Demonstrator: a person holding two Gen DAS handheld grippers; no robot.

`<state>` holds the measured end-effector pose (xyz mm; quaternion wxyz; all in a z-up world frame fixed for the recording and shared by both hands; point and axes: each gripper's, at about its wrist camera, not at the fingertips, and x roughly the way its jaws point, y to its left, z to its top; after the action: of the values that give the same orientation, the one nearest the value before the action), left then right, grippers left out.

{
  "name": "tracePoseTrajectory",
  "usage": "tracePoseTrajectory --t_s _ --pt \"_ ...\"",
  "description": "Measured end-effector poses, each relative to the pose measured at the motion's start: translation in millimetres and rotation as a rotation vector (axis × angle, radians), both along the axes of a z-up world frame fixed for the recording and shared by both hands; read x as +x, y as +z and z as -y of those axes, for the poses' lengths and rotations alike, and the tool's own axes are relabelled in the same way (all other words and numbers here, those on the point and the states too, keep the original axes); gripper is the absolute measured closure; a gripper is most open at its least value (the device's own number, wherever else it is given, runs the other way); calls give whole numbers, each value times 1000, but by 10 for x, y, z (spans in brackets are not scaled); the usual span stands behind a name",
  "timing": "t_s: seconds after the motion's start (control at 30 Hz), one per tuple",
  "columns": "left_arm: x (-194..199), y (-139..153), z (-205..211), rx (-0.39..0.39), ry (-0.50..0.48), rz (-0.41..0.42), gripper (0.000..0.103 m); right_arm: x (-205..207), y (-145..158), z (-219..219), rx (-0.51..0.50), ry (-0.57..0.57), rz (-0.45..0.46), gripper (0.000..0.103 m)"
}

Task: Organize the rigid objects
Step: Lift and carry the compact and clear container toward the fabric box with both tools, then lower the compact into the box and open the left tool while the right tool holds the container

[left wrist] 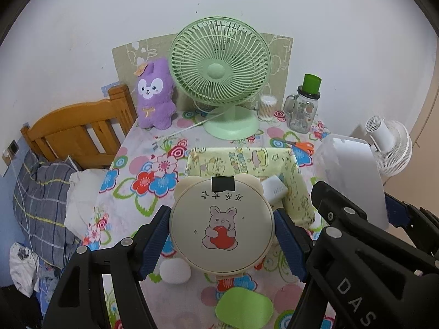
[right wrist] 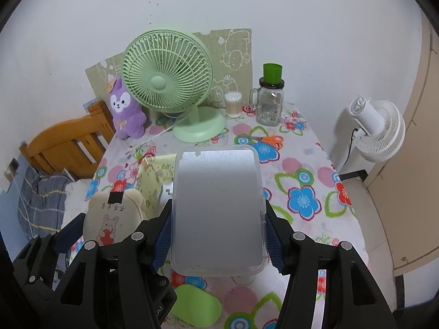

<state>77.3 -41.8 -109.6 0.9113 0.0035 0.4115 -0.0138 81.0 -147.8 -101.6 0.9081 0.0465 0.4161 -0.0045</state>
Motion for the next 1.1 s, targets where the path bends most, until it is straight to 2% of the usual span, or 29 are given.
tracePoseTrajectory --t_s 0.23,0.63,1.1 --pt "210 12 -4 -11 -1 -3 26 235 19 -1 -13 9 -5 41" --pt "512 -139 73 -11 -3 -51 26 555 -164 62 -25 20 -58 41" --pt "927 -492 174 8 -20 -96 26 949 -538 154 -12 18 -98 41"
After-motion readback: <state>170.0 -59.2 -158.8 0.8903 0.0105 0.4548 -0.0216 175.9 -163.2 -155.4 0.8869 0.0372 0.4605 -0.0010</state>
